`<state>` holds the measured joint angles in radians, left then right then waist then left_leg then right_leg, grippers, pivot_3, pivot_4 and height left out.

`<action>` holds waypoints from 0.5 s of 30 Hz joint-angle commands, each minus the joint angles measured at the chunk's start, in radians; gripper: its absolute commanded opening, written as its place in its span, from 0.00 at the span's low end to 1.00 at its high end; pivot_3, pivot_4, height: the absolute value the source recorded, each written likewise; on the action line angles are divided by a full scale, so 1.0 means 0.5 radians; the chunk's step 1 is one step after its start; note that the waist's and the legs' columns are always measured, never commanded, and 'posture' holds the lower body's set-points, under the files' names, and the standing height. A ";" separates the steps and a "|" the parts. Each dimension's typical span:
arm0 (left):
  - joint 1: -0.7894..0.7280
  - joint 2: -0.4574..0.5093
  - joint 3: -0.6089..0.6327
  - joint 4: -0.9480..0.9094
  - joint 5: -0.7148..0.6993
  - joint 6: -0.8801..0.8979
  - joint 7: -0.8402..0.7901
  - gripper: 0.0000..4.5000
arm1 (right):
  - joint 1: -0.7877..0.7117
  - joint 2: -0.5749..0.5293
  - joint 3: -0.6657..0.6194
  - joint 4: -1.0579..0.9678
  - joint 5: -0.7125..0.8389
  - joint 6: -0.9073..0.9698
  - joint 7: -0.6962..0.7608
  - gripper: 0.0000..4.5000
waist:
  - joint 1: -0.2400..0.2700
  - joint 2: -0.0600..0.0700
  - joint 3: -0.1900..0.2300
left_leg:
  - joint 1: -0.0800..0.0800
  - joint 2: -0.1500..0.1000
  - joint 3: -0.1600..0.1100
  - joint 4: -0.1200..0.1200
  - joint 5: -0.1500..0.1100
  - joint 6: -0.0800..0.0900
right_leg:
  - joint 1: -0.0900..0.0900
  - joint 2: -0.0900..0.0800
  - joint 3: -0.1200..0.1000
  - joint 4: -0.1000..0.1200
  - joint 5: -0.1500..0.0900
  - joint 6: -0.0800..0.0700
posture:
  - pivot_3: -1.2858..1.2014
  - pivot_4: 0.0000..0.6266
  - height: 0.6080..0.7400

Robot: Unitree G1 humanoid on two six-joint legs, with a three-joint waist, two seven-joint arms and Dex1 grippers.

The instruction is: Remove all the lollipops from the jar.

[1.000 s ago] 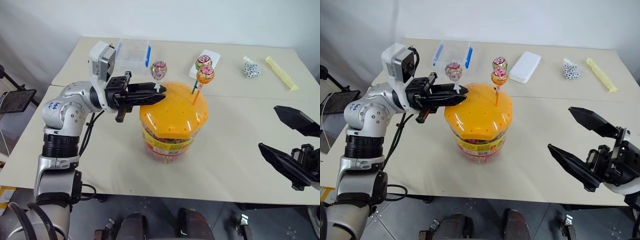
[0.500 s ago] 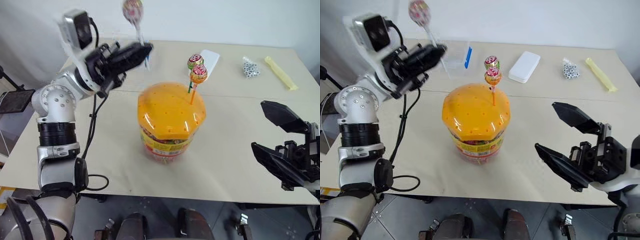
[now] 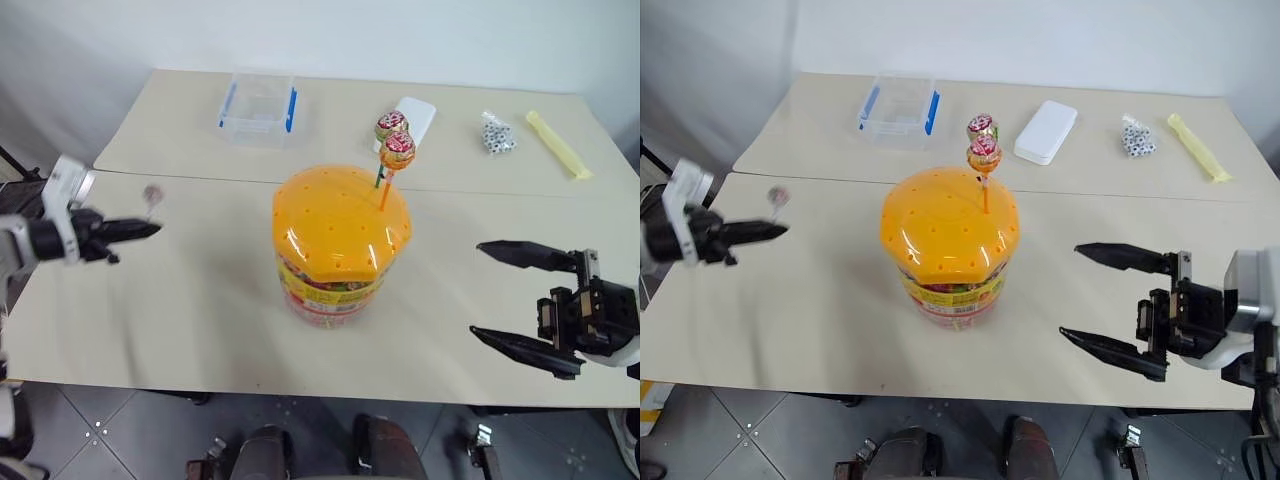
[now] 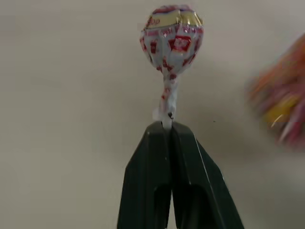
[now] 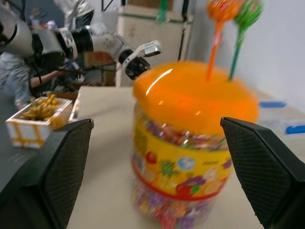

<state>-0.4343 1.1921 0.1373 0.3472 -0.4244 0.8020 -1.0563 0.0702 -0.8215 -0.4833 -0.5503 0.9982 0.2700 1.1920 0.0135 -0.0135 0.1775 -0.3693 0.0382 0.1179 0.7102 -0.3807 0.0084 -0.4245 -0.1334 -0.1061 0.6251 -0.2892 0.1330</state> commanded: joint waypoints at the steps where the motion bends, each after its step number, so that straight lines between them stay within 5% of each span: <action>1: 0.303 0.054 0.106 -0.245 0.164 -0.020 0.203 0.01 | -0.021 0.037 0.035 0.025 -0.085 -0.046 0.001 1.00 | 0.010 0.001 0.000 | 0.000 0.000 0.001 0.000 0.000 0.000 | 0.000 0.000 0.001 0.000 0.000 0.000 | 0.52 0.24 1.00; 5: 0.443 -0.061 0.284 -0.351 0.030 0.093 0.223 0.01 | -0.014 0.028 0.046 0.045 -0.099 -0.017 0.040 1.00 | 0.051 0.000 0.000 | -0.003 0.004 -0.003 0.010 0.000 0.000 | 0.002 0.002 -0.001 0.002 -0.001 -0.003 | 0.52 0.24 1.00; 12: 0.525 -0.118 0.435 -0.367 -0.066 0.010 0.103 0.46 | -0.026 0.000 -0.063 0.030 0.084 0.164 -0.151 1.00 | 0.023 0.001 0.000 | 0.000 0.006 0.002 0.009 -0.002 -0.002 | 0.001 0.003 0.000 0.005 -0.002 -0.004 | 0.52 0.24 1.00; 15: 0.562 -0.172 0.580 -0.356 -0.232 -0.233 -0.245 0.59 | -0.062 -0.048 -0.088 0.001 0.170 0.316 -0.353 1.00 | 0.018 0.001 0.000 | 0.000 0.007 0.004 0.008 -0.002 -0.002 | -0.001 0.003 0.000 0.006 -0.002 -0.005 | 0.52 0.24 1.00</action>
<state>-0.1614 1.1115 0.3628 0.1756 -0.4808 0.7540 -1.0771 0.0531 -0.8315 -0.4889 -0.5141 1.0389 0.3967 1.0691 0.0225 -0.0132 0.1775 -0.3693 0.0420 0.1210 0.7142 -0.3818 0.0072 -0.4254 -0.1317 -0.1061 0.6278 -0.2907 0.1302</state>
